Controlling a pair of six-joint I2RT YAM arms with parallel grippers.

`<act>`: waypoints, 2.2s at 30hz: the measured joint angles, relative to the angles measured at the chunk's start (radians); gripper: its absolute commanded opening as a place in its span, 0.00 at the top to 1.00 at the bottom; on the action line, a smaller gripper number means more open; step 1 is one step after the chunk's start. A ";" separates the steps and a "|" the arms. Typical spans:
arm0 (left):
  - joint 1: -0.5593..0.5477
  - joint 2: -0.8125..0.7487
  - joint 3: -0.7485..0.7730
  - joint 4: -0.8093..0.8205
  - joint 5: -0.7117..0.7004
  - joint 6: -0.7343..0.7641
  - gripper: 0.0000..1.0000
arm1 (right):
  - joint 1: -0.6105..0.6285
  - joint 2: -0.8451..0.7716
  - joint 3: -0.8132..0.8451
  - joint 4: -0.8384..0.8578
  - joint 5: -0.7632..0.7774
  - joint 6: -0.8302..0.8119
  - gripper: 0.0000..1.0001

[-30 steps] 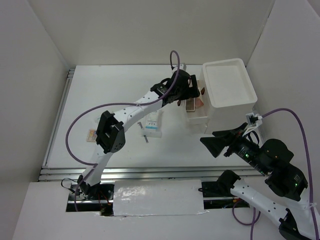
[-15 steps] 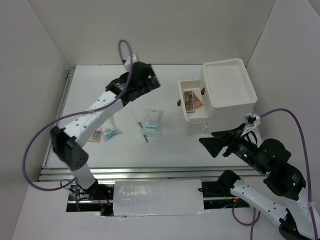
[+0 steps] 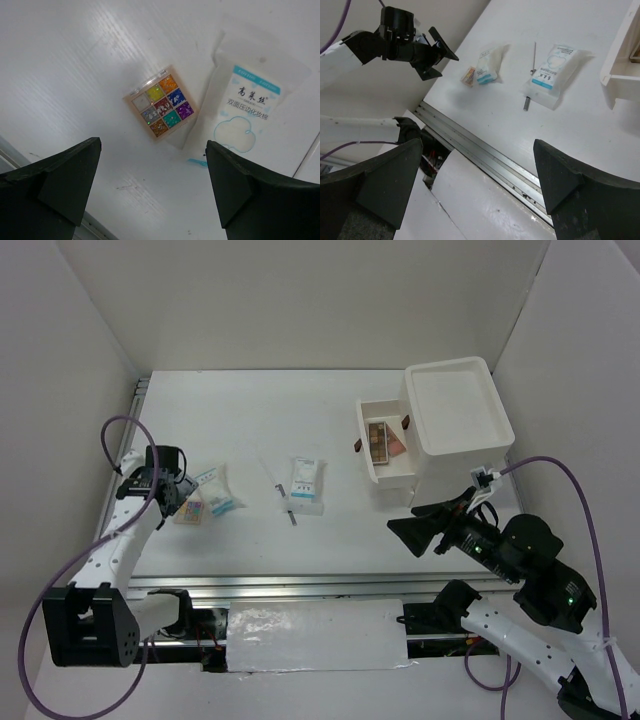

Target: Organize the makeup

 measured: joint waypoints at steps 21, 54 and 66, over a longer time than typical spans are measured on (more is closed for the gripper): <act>0.035 0.113 -0.103 0.063 0.077 -0.227 0.00 | 0.000 -0.042 -0.035 0.011 -0.007 -0.008 0.00; 0.080 0.478 0.073 0.021 0.069 -0.405 0.08 | 0.000 -0.032 -0.040 0.013 0.000 -0.035 0.00; 0.104 0.358 -0.032 0.038 0.067 -0.404 0.61 | 0.000 -0.032 -0.053 0.013 0.000 -0.034 0.00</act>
